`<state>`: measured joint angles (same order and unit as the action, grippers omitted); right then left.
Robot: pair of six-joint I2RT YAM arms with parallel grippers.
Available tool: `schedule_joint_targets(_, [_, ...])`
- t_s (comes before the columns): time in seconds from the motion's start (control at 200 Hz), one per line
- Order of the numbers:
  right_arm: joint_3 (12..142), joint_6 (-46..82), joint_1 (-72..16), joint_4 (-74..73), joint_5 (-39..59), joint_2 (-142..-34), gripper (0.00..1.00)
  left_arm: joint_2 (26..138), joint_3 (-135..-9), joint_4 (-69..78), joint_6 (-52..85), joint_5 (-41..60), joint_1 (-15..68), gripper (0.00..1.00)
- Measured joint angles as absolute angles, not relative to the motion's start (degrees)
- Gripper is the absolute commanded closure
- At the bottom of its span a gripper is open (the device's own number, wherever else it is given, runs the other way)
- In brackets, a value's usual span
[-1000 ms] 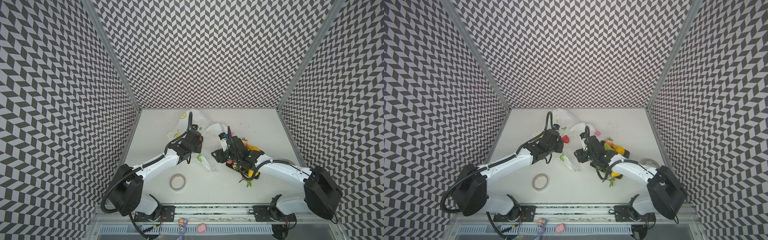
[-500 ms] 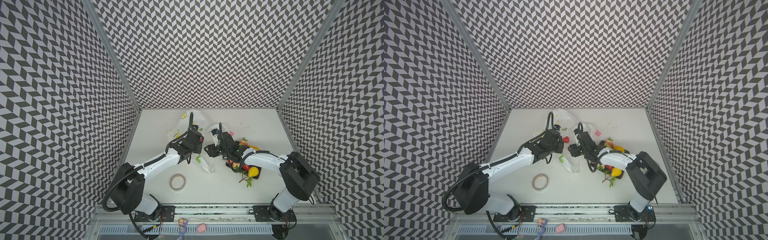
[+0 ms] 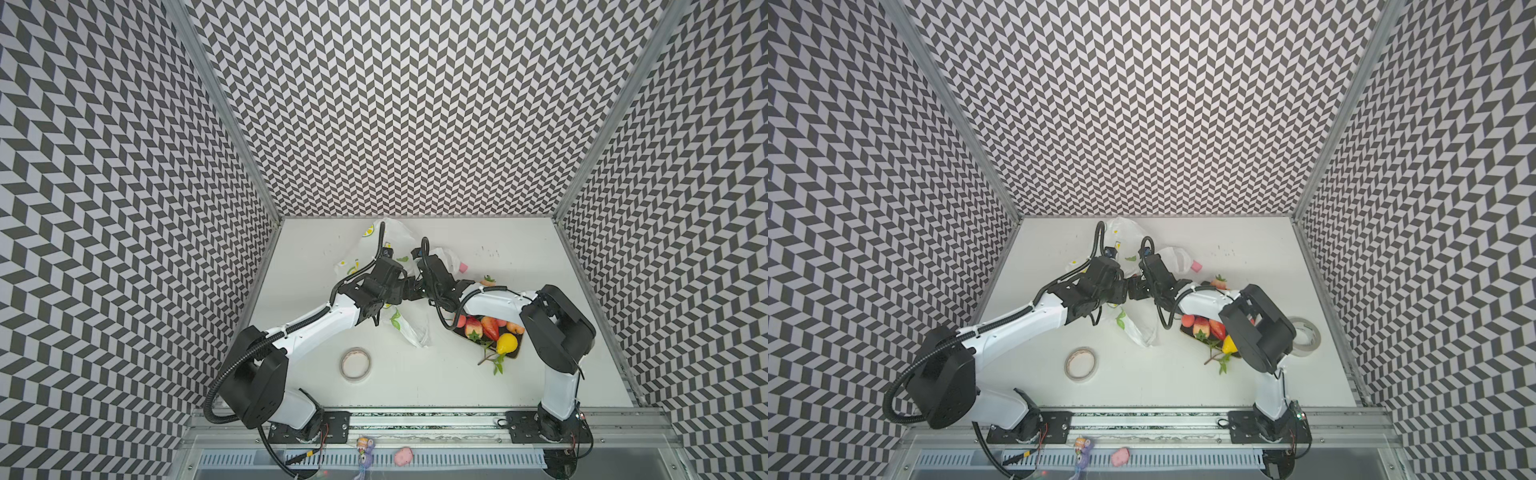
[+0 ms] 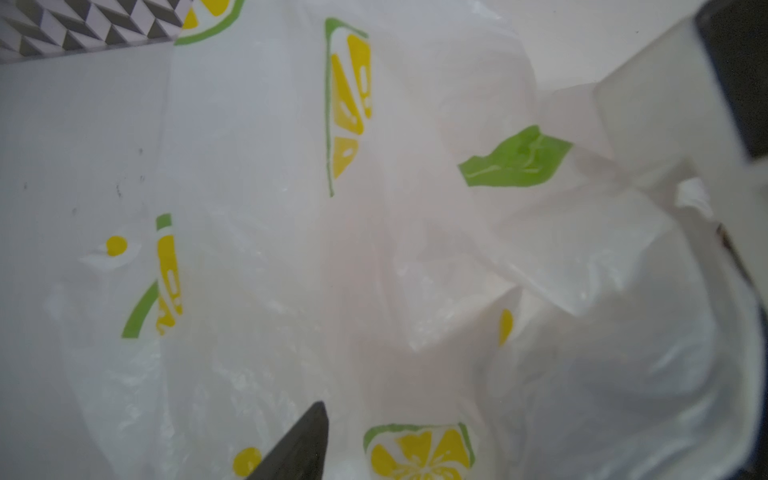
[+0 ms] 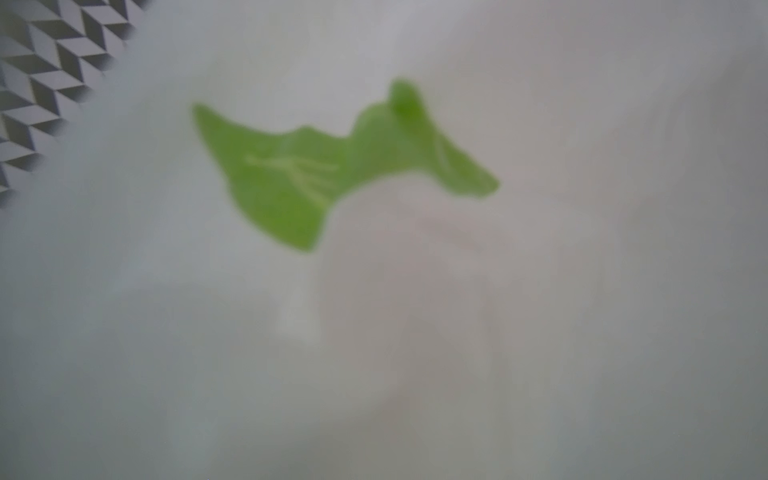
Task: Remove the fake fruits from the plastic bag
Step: 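Reach the right gripper back into the bag toward the red strawberry, then lift the bag upward with the left gripper while the right gripper searches inside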
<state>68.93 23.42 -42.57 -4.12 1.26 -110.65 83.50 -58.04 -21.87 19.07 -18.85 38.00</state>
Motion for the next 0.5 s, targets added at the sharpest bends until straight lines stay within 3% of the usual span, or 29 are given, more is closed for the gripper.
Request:
schedule_joint_targets(0.14, [70.37, 21.19, -42.48, -6.02, 0.84, -113.32, 0.23, 82.02, -61.39, -24.32, 19.44, -20.47, 37.34, 0.11])
schedule_joint_targets(0.255, [69.93, 17.15, -42.57, -8.60, 0.86, -113.62, 0.22, 81.62, -65.56, -24.80, 21.06, -19.90, 35.33, 0.10])
schedule_joint_targets(0.501, [65.39, 3.86, -42.57, -17.78, 0.69, -113.62, 0.20, 85.89, -73.93, -27.44, 29.30, -14.98, 21.54, 0.08])
